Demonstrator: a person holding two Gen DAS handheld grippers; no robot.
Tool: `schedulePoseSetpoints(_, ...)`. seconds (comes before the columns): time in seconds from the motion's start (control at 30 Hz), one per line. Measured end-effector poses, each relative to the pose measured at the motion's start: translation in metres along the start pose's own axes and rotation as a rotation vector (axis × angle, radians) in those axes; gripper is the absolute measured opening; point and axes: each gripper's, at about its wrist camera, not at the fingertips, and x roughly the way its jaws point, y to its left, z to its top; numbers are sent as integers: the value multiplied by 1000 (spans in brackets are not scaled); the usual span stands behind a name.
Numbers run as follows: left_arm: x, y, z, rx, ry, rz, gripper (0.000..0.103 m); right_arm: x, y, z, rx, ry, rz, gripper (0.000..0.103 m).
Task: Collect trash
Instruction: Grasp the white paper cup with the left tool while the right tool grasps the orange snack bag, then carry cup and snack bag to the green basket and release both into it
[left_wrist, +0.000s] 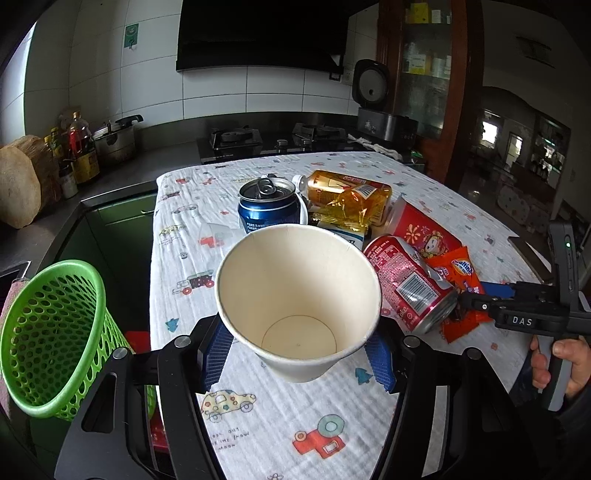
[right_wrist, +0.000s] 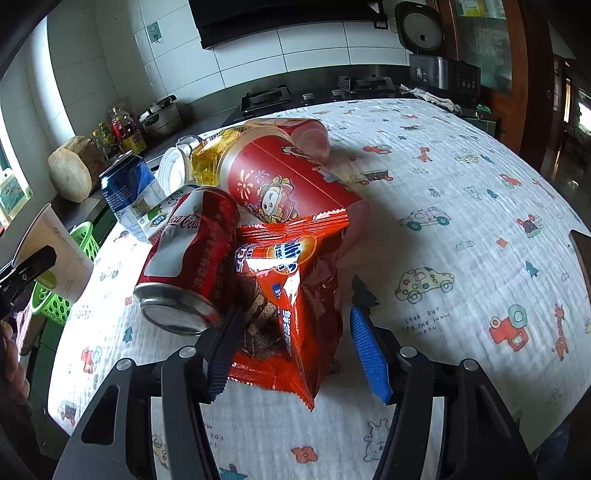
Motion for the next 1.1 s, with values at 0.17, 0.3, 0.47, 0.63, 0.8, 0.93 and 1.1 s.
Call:
schedulePoseSetpoints(0.17, -11, 13, 4, -14, -22, 39, 63, 3, -1, 1, 14, -2, 17, 42)
schedulePoseSetpoints(0.3, -20, 25, 7, -24, -38, 74, 63, -5, 0, 3, 11, -25, 20, 31)
schedulePoseSetpoints(0.47, -29, 45, 8, -49, -51, 130, 63, -16, 5, 5, -8, -52, 22, 26)
schedulePoseSetpoints(0.63, -39, 69, 12, -81, -68, 187, 63, -35, 12, 8, -52, -93, -6, 23)
schedulePoseSetpoints(0.8, -51, 95, 14, -101, -77, 267, 63, -61, 22, 17, -99, -150, -28, 23)
schedulePoseSetpoints(0.93, -58, 124, 12, -131, -73, 336, 63, -80, 34, 30, -148, -195, -30, 23)
schedulePoseSetpoints(1.1, -59, 166, 6, -176, -37, 418, 63, -90, 60, 54, -196, -218, 36, 23)
